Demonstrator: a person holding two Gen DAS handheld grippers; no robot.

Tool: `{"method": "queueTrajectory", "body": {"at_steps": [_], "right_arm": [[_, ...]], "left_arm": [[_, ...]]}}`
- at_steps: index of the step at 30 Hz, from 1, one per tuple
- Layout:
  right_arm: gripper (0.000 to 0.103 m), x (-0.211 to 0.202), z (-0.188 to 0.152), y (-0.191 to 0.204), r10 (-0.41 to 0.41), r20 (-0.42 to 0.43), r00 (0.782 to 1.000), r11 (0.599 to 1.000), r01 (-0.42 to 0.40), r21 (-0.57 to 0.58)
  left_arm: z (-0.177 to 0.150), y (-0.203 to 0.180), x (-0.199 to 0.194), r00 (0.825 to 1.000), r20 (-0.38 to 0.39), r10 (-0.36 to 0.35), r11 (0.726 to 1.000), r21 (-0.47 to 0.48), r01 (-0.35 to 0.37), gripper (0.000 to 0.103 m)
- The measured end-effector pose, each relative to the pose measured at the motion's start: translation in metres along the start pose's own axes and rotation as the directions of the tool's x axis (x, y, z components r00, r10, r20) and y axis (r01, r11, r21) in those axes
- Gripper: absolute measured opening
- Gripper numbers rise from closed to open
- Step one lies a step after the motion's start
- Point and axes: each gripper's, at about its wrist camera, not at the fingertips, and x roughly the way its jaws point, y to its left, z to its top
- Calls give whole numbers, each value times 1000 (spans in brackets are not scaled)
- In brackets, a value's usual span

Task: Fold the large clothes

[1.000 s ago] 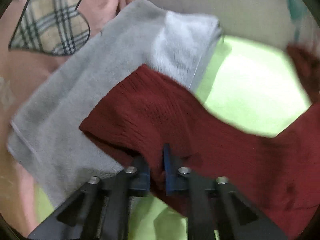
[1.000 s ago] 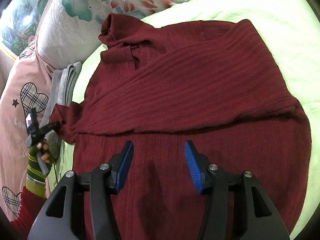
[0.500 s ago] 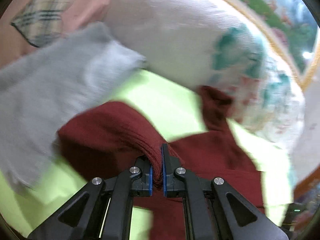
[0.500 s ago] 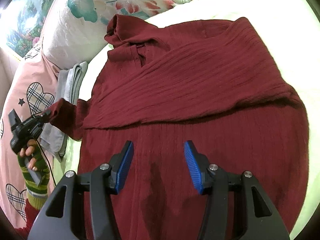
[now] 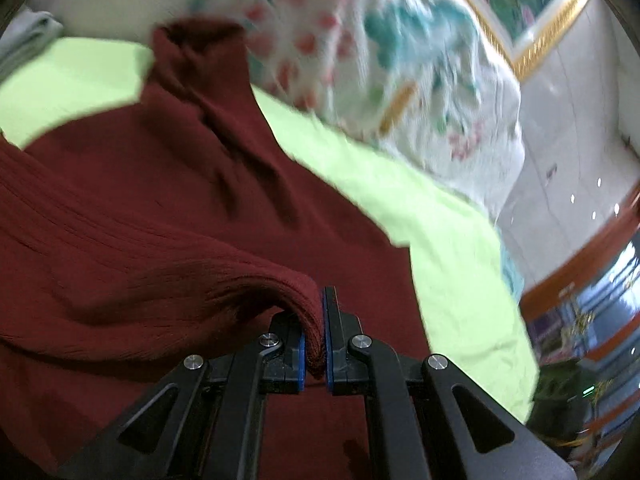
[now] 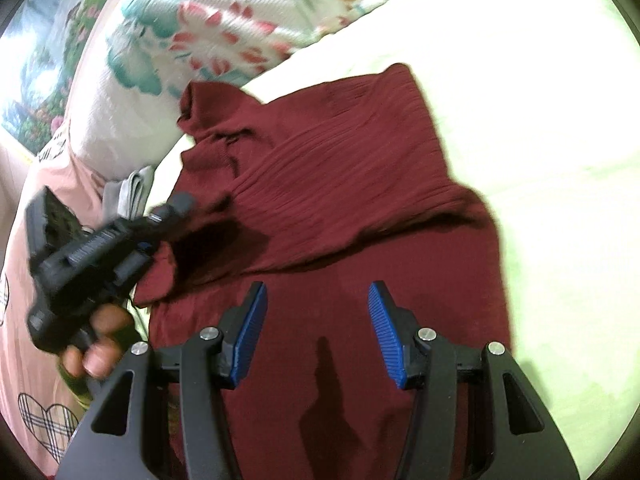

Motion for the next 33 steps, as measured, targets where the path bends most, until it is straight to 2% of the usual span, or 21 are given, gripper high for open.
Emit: {"method": "queueTrajectory", "body": {"at_steps": [4,7,9,10,12,14,16,18,20,23,25,26,27,28,29,31,33], "right_arm": [[54,-3,8,-8,-1,14,1000,1000,1,21],[54,-2,11,-3,13,19,1000,1000,-13,14],[60,5,14,3,20,11,1000,1000,-20,10],[62,8,15,6,31,7,1000,999,-31,8],[63,16,16,12,50,-3,999,999,-50,2],[63,30,21,23,66,-21,998,998,-66,-10],[63,41,25,30,71,-33,997,997,-71,-18],[63,54,30,35,76,-46,996,997,-77,-23],[63,72,35,39,70,-72,995,997,-72,-28],[63,97,39,44,66,-114,991,998,-68,-17],[63,114,40,48,65,-140,988,998,-67,-10],[57,120,40,51,60,-145,988,998,-63,-18],[46,122,40,53,56,-147,988,998,-61,-30],[18,125,40,57,46,-148,988,998,-53,-45],[12,124,42,59,61,-149,987,996,-70,-50],[11,110,48,64,93,-99,991,993,-99,-57],[10,82,57,66,107,-10,994,991,-108,-82]], "left_arm": [[-20,-5,39,996,-74,59,997,44,-55,7],[-32,1,43,989,-131,62,997,50,-56,16],[-40,7,31,988,-139,62,997,56,-55,31],[-46,11,20,989,-136,65,996,65,-57,33],[-51,20,0,987,-127,96,993,85,-86,47],[-56,43,-28,981,-108,162,985,81,-154,49],[-59,74,-55,969,-86,232,973,44,-229,49],[-56,114,-82,940,-56,337,940,-31,-339,49],[-52,153,-108,905,-27,424,897,-128,-424,49],[-43,196,-126,889,-21,458,865,-219,-451,47],[-38,208,-126,863,-19,506,837,-230,-496,47],[-36,213,-125,858,-17,513,833,-233,-502,47],[-33,216,-124,859,-14,512,832,-239,-500,47],[-30,217,-122,859,-13,512,831,-244,-500,47],[-27,217,-120,856,-10,517,830,-237,-504,47],[-19,210,-111,853,-5,522,832,-216,-511,47],[-13,204,-106,856,-5,518,837,-202,-508,47]]}}
